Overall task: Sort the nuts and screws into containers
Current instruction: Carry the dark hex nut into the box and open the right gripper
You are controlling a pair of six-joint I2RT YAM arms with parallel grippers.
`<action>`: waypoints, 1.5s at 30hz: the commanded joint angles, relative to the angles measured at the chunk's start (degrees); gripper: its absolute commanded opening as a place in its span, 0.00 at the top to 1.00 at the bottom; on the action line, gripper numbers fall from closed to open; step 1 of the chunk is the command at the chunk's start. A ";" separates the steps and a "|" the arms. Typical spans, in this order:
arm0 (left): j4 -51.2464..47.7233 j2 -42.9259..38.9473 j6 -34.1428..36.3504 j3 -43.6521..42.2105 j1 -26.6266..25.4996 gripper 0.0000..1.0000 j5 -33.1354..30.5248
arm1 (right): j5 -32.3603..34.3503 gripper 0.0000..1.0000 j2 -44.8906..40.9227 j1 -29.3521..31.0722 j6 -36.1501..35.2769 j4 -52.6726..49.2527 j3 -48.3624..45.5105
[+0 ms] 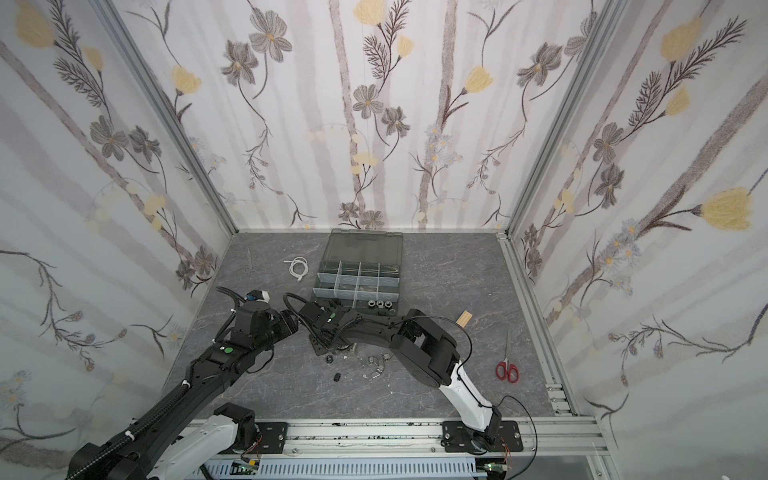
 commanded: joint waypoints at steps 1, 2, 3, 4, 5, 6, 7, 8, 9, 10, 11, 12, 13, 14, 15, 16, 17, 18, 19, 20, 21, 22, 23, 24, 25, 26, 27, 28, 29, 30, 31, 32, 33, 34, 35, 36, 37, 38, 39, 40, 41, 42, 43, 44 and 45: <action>0.94 -0.20 -0.16 -0.21 0.01 0.39 -0.67 | 1.01 0.72 0.90 0.03 -0.37 -1.22 0.66; 0.94 -0.28 -0.16 -0.33 0.05 0.39 -0.68 | 1.10 0.74 0.93 0.04 -0.33 -1.29 0.65; 0.94 -0.28 -0.14 -0.29 0.05 0.39 -0.69 | 1.18 0.75 1.00 0.08 -0.37 -1.35 0.61; 0.94 -0.37 -0.15 -0.41 0.12 0.39 -0.67 | 1.17 0.77 1.05 0.09 -0.35 -1.44 0.60; 0.94 -0.37 -0.15 -0.42 0.11 0.39 -0.68 | 1.18 0.78 0.96 0.08 -0.37 -1.44 0.58; 0.98 -0.45 -0.22 -0.43 0.12 0.39 -0.67 | 1.15 0.79 0.84 0.10 -0.39 -1.36 0.57; 0.94 -0.50 -0.22 -0.37 0.14 0.39 -0.67 | 1.10 0.80 0.64 0.02 -0.34 -1.27 0.58; 0.96 -0.55 -0.26 -0.48 0.12 0.39 -0.68 | 0.99 0.81 0.28 0.05 -0.43 -1.05 0.57; 0.94 -0.62 -0.23 -0.45 0.11 0.39 -0.75 | 0.65 0.81 -0.15 -0.15 -0.43 -0.77 0.57; 0.94 -0.72 -0.22 -0.57 0.14 0.39 -0.76 | 0.19 0.82 -0.68 -0.39 -0.56 -0.42 0.57; 0.98 -0.81 -0.23 -0.57 0.13 0.39 -0.76 | -0.24 0.82 -1.43 -0.74 -0.58 0.00 0.57; 0.94 -0.85 -0.24 -0.65 0.18 0.39 -0.77 | -0.59 0.82 -2.09 -1.23 -0.67 0.26 0.61; 0.94 -0.90 -0.25 -0.64 0.21 0.39 -0.76 | -0.89 0.82 -2.87 -1.74 -0.68 0.69 0.58; 0.96 -0.98 -0.28 -0.71 0.18 0.39 -0.76 | -1.16 0.82 -3.82 -2.51 -0.83 1.12 0.65; 0.94 -1.01 -0.23 -0.70 0.25 0.39 -0.76 | -1.35 0.82 -4.61 -3.14 -1.05 1.56 0.66; 0.94 -1.08 -0.32 -0.83 0.25 0.39 -0.72 | -1.53 0.82 -5.55 -3.94 -1.41 2.10 0.81; 0.94 -1.16 -0.33 -0.95 0.19 0.39 -0.68 | -1.53 0.82 -6.50 -4.81 -1.83 2.54 1.15; 0.98 -1.10 -0.40 -0.90 0.26 0.39 -0.68 | -1.54 0.82 -6.89 -5.58 -2.17 2.69 1.76; 0.94 -1.16 -0.45 -0.91 0.24 0.39 -0.68 | -1.57 0.82 -7.29 -6.49 -2.55 2.71 2.64; 0.94 -1.16 -0.49 -0.96 0.20 0.39 -0.63 | -1.81 0.82 -7.28 -7.44 -2.92 2.69 3.81; 0.94 -1.16 -0.62 -1.01 0.24 0.39 -0.55 | -2.05 0.82 -7.20 -8.22 -3.19 2.69 5.01; 0.94 -1.16 -0.73 -0.99 0.24 0.39 -0.35 | -2.20 0.82 -6.86 -9.06 -3.43 2.69 6.36; 0.94 -1.16 -0.84 -0.97 0.21 0.39 -0.22 | -2.37 0.82 -6.37 -9.86 -3.64 2.70 7.97; 0.94 -1.16 -0.93 -1.07 0.26 0.39 -0.07 | -2.42 0.82 -5.72 -10.39 -3.87 2.69 9.39; 0.94 -1.16 -1.09 -1.20 0.24 0.39 0.14 | -2.49 0.82 -4.91 -11.00 -4.09 2.69 11.10; 0.99 -1.16 -1.32 -1.35 0.21 0.39 0.30 | -2.50 0.82 -3.97 -11.57 -4.10 2.70 12.96; 1.01 -1.16 -1.44 -1.40 0.21 0.39 0.43 | -2.68 0.82 -3.10 -12.06 -4.10 2.76 14.57; 1.01 -1.25 -1.54 -1.57 0.26 0.39 0.70 | -2.84 0.82 -2.05 -12.43 -4.07 2.85 16.29; 0.94 -1.33 -1.78 -1.67 0.27 0.39 0.94 | -3.11 0.82 -1.00 -12.92 -4.03 2.99 18.02; 0.95 -1.38 -1.96 -1.86 0.27 0.39 0.99 | -3.36 0.82 0.05 -13.32 -3.88 2.98 19.52; 0.99 -1.50 -2.16 -2.05 0.27 0.39 1.16 | -3.72 0.82 1.19 -13.69 -3.67 3.12 21.02; 1.04 -1.60 -2.31 -2.18 0.19 0.39 1.30 | -4.12 0.82 2.33 -14.04 -3.29 3.30 22.45; 1.03 -1.73 -2.42 -2.30 0.23 0.39 1.41 | -4.42 0.82 3.22 -14.28 -3.01 3.47 23.49; 0.95 -1.88 -2.52 -2.40 0.24 0.39 1.57 | -4.76 0.82 4.10 -14.63 -2.58 3.88 24.34; 1.00 -2.10 -2.64 -2.54 0.27 0.39 1.70 | -5.10 0.82 4.79 -14.90 -2.24 4.53 24.80; 1.01 -2.16 -2.74 -2.68 0.27 0.39 1.78 | -5.45 0.82 5.32 -15.18 -1.88 5.27 24.83; 1.03 -2.33 -2.85 -2.87 0.21 0.39 1.94 | -5.73 0.82 5.79 -15.21 -1.47 6.03 24.83; 1.03 -2.51 -2.93 -2.85 0.24 0.39 1.96 | -5.96 0.82 6.23 -15.19 -1.10 6.73 24.88; 1.02 -2.63 -3.03 -3.06 0.29 0.39 2.09 | -6.23 0.81 6.54 -15.19 -0.79 7.23 24.83; 1.03 -2.71 -3.10 -3.08 0.26 0.39 2.14 | -6.61 0.81 6.96 -15.19 -0.46 7.75 24.83; 1.03 -2.75 -3.21 -3.19 0.22 0.39 2.12 | -7.17 0.81 7.37 -16.53 -0.17 8.31 24.84; 1.07 -2.75 -3.21 -3.21 0.31 0.39 2.21 | -7.56 0.81 7.70 -17.09 0.15 8.61 24.90; 1.07 -2.75 -3.30 -3.19 0.27 0.39 2.23 | -8.05 0.81 7.98 -17.28 0.45 8.98 24.92; 1.07 -2.66 -3.30 -3.19 0.26 0.39 2.21 | -8.37 0.81 8.27 -17.38 0.67 9.22 24.91; 1.03 -2.66 -3.30 -3.18 0.19 0.39 2.15 | -8.60 0.81 8.52 -17.39 0.70 9.43 24.89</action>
